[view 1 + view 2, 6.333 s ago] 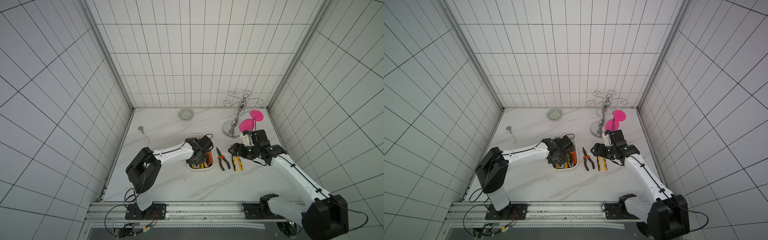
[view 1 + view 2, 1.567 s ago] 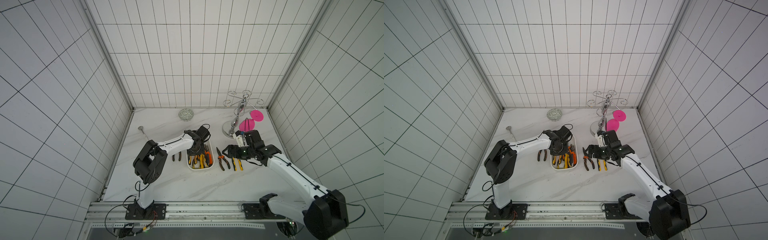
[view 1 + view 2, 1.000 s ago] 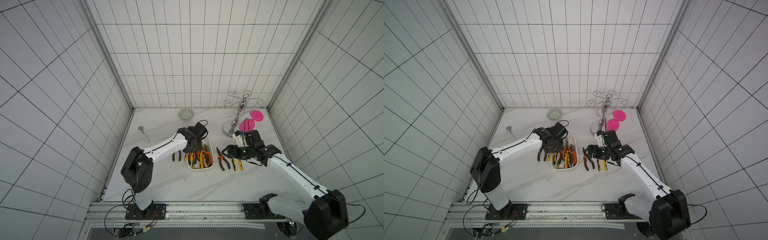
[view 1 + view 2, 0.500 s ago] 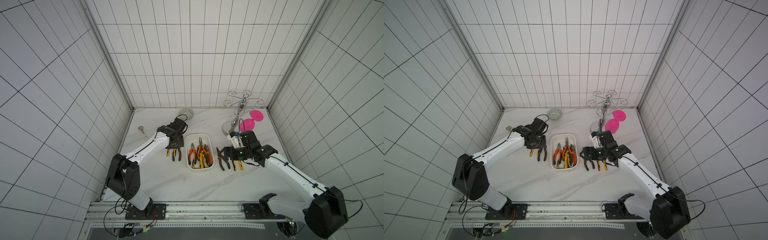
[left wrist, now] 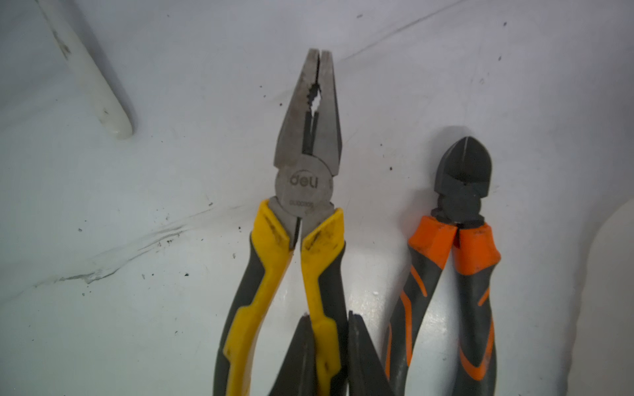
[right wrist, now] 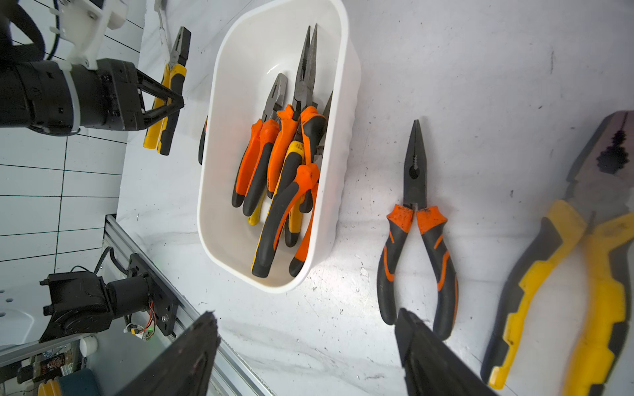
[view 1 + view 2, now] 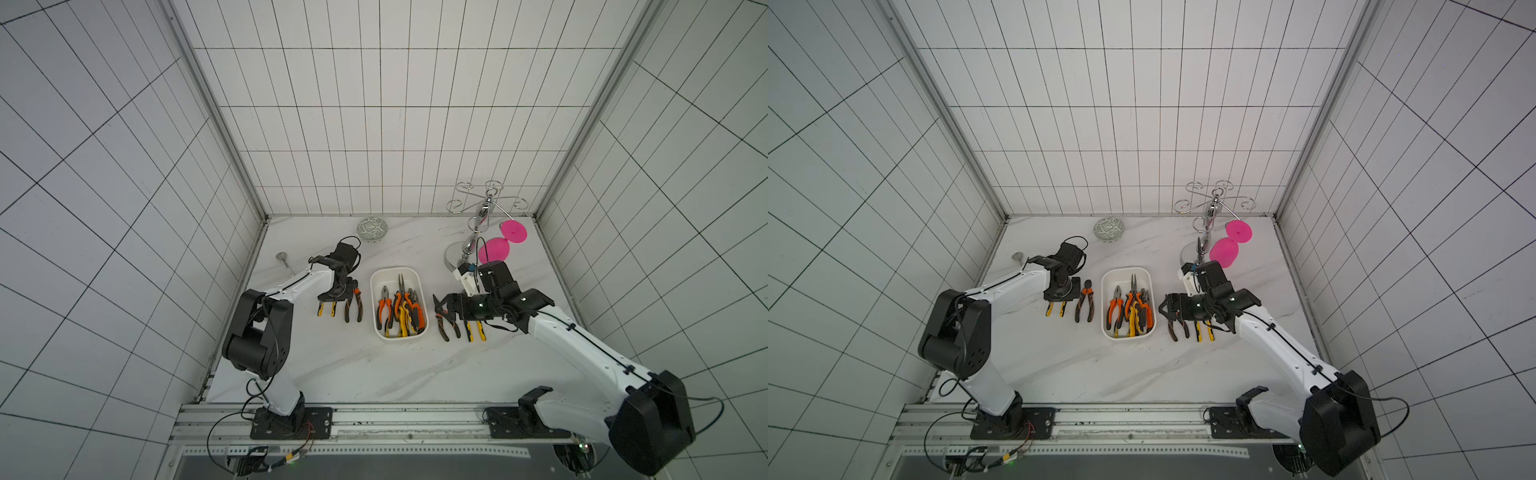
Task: Take the pliers out of the storage box
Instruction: Place the pliers at the center of the board.
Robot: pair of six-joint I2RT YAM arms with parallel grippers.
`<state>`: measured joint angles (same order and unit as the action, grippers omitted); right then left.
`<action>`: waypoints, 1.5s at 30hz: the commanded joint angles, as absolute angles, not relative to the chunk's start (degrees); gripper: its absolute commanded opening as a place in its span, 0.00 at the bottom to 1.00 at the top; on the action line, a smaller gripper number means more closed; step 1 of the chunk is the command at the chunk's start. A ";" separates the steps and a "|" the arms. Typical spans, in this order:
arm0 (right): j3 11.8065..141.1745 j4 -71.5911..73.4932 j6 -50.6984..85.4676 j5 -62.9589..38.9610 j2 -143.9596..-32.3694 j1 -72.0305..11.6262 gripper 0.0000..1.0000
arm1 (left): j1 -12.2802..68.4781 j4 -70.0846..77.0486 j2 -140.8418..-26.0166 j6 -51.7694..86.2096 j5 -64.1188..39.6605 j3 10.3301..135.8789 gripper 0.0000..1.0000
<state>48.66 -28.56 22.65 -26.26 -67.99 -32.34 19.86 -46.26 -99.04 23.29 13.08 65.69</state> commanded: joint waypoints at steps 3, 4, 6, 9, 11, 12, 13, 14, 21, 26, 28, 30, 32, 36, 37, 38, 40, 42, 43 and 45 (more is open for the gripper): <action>52.65 -29.06 21.67 -25.14 -68.29 -32.91 0.84 | 19.89 -41.68 -101.70 24.24 11.52 65.48 0.00; 52.65 -29.07 21.63 -25.16 -68.29 -32.90 0.84 | 19.86 -41.58 -102.07 24.58 11.12 65.32 0.00; 52.54 -29.16 21.57 -25.14 -68.32 -32.90 0.84 | 19.91 -41.24 -102.55 25.13 10.41 64.88 0.00; 52.47 -29.14 21.53 -25.05 -68.30 -32.92 0.84 | 19.93 -40.61 -103.15 25.73 9.96 63.93 0.00; 52.48 -29.12 21.53 -25.06 -68.30 -32.92 0.84 | 19.91 -40.82 -103.83 26.08 9.97 63.64 0.01; 52.48 -29.17 21.56 -25.05 -68.24 -32.89 0.84 | 19.94 -40.87 -104.09 26.35 10.08 63.50 0.03; 52.54 -29.20 21.54 -25.08 -68.23 -32.88 0.84 | 19.87 -40.87 -104.30 26.58 10.11 63.25 0.05; 52.48 -29.18 21.53 -25.10 -68.20 -32.93 0.84 | 19.89 -40.79 -104.33 26.80 10.02 63.02 0.09; 52.43 -29.53 21.53 -24.74 -67.43 -32.90 0.84 | 19.93 -41.65 -101.66 28.18 11.72 61.76 0.35; 52.47 -29.54 21.53 -24.55 -66.91 -32.93 0.84 | 19.94 -43.22 -95.93 29.24 12.05 60.48 0.44; 52.51 -29.54 21.62 -24.61 -66.88 -32.88 0.84 | 20.34 -43.82 -93.60 30.09 11.39 60.25 0.49; 52.65 -29.55 21.63 -24.79 -66.89 -32.89 0.84 | 21.44 -44.36 -91.40 31.36 10.86 60.34 0.54; 52.73 -29.58 21.71 -24.98 -67.03 -32.90 0.84 | 23.55 -45.11 -89.58 32.78 10.81 60.92 0.57; 52.56 -29.36 21.88 -25.12 -67.08 -32.91 0.84 | 29.03 -46.49 -87.68 36.48 10.67 63.18 0.58; 52.47 -29.41 21.97 -25.18 -67.06 -32.90 0.84 | 30.60 -46.58 -87.59 37.35 10.34 63.87 0.58; 52.43 -29.40 21.98 -25.22 -67.07 -32.90 0.84 | 32.19 -46.62 -87.50 38.23 10.06 64.59 0.58; 52.38 -29.38 22.01 -25.24 -66.97 -32.94 0.84 | 35.09 -46.84 -87.86 39.53 10.17 66.19 0.59; 52.38 -29.28 21.98 -25.29 -66.97 -32.88 0.84 | 37.72 -46.85 -89.02 40.38 10.12 67.96 0.58; 52.34 -29.27 22.08 -25.25 -67.04 -32.96 0.84 | 38.67 -46.85 -89.85 40.39 10.11 68.79 0.58; 52.37 -29.23 22.07 -25.44 -67.19 -32.90 0.84 | 40.21 -47.21 -92.26 40.43 10.20 70.52 0.54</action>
<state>48.66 -28.60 22.50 -25.47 -67.83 -32.38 38.79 -46.87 -89.65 38.65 10.31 68.03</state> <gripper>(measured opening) 0.838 0.554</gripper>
